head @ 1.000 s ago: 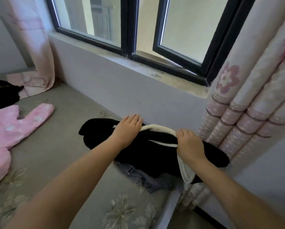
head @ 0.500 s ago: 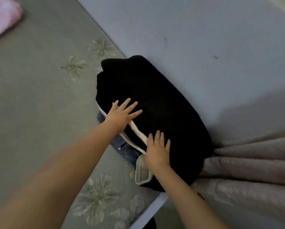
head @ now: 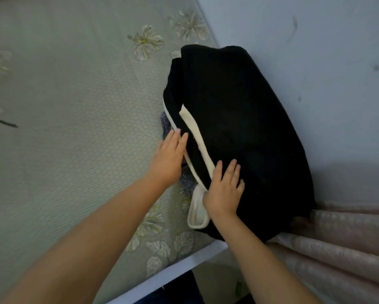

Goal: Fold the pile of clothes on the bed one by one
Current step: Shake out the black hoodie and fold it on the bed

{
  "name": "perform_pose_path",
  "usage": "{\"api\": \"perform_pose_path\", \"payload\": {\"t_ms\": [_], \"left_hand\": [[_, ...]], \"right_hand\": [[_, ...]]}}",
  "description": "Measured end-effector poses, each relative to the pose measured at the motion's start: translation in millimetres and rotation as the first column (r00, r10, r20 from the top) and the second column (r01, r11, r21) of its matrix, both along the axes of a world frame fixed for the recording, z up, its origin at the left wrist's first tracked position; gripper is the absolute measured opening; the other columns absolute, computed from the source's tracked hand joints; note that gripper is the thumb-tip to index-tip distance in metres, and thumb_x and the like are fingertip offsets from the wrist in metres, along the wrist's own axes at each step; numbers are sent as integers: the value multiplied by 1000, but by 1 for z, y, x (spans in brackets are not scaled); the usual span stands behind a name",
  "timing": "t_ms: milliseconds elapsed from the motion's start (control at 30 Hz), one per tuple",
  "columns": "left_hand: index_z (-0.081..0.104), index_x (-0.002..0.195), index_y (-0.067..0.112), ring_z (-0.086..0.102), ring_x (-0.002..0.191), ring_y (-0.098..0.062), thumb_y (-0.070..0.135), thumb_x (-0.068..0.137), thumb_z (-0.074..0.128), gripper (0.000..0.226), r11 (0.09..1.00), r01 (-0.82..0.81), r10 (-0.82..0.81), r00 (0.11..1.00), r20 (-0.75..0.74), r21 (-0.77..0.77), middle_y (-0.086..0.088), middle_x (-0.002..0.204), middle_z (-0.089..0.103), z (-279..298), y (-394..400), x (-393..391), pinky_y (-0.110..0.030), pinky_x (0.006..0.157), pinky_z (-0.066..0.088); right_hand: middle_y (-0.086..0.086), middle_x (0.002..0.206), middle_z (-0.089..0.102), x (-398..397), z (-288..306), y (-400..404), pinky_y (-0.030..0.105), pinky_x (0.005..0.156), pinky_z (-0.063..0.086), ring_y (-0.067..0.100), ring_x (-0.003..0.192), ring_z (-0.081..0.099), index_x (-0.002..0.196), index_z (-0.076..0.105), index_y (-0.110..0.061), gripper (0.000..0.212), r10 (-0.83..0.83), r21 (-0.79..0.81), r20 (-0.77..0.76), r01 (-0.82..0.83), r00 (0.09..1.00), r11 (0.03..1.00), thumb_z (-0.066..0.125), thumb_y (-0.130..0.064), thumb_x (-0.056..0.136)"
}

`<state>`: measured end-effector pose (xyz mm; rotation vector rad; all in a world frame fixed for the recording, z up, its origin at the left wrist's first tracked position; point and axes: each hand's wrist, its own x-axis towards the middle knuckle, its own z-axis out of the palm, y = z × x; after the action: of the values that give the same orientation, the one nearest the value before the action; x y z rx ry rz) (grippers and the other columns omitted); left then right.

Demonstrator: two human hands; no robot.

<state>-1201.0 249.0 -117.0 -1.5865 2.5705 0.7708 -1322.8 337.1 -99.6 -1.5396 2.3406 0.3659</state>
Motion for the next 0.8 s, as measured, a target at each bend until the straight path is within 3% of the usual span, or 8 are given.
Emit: {"api": "perform_pose_path", "payload": {"t_ms": [200, 333, 433, 533, 600, 633, 700, 800], "left_hand": [[43, 134, 8, 46, 122, -21, 29, 94, 48, 45, 903, -34, 188, 928, -322, 428, -9, 134, 50, 4, 113, 23, -23, 96, 32], [61, 108, 4, 55, 100, -22, 26, 88, 60, 29, 851, -65, 300, 875, -380, 521, -12, 107, 62, 14, 158, -3, -20, 78, 33], [35, 55, 17, 37, 55, -12, 17, 92, 53, 41, 779, -274, 502, 812, -297, 564, 0, 56, 38, 17, 174, -20, -26, 56, 19], [38, 61, 12, 45, 57, -14, 19, 96, 44, 36, 388, -386, 841, 520, -151, 837, -4, 59, 46, 26, 190, -31, -30, 57, 37], [53, 76, 8, 62, 65, -16, 17, 98, 39, 28, -5, -134, 983, 179, 29, 991, -5, 70, 64, 38, 204, -42, -30, 60, 55], [55, 81, 9, 64, 68, -15, 17, 99, 38, 26, -79, -65, 990, 109, 86, 995, -4, 74, 67, 40, 209, -46, -28, 58, 56], [53, 76, 12, 59, 72, -18, 18, 99, 38, 28, -76, -196, 987, 125, 102, 978, -5, 74, 62, 33, 212, -51, -26, 60, 49], [50, 72, 9, 53, 85, -28, 14, 96, 42, 25, 352, -674, 876, 482, 26, 649, -17, 85, 57, 8, 209, -36, -31, 68, 36]], "right_hand": [[11, 148, 30, -61, 50, 25, 22, 107, 18, 23, 138, 25, 142, 29, -7, 60, 73, -84, 507, -36, 859, 996, 55, -26, 90], [25, 116, 60, -80, 55, 92, 47, 99, 34, 43, 114, 52, 111, 61, 7, 45, 391, -315, 136, -335, 910, 888, 64, -23, 78], [17, 119, 62, -85, 46, 124, 62, 90, 39, 39, 113, 55, 111, 66, -11, 68, 561, -78, -126, -572, 818, 816, 83, -40, 52], [12, 122, 61, -86, 41, 128, 65, 78, 42, 34, 109, 59, 115, 64, -23, 94, 528, 157, -219, -504, 821, 849, 94, -33, 26], [10, 122, 62, -92, 40, 119, 68, 77, 41, 34, 109, 60, 114, 65, -25, 93, 552, 163, -243, -527, 798, 834, 93, -22, 26], [9, 121, 63, -95, 41, 114, 69, 76, 40, 35, 108, 60, 113, 66, -23, 90, 568, 160, -236, -545, 788, 823, 93, -19, 27], [8, 120, 64, -100, 39, 115, 70, 75, 40, 34, 107, 61, 111, 67, -23, 85, 614, 160, -224, -593, 757, 789, 93, -20, 30], [2, 139, 47, -99, 32, 121, 62, 90, 38, 28, 125, 47, 131, 46, -34, 89, 651, 292, -203, -590, 731, 753, 86, -37, 51]]}}
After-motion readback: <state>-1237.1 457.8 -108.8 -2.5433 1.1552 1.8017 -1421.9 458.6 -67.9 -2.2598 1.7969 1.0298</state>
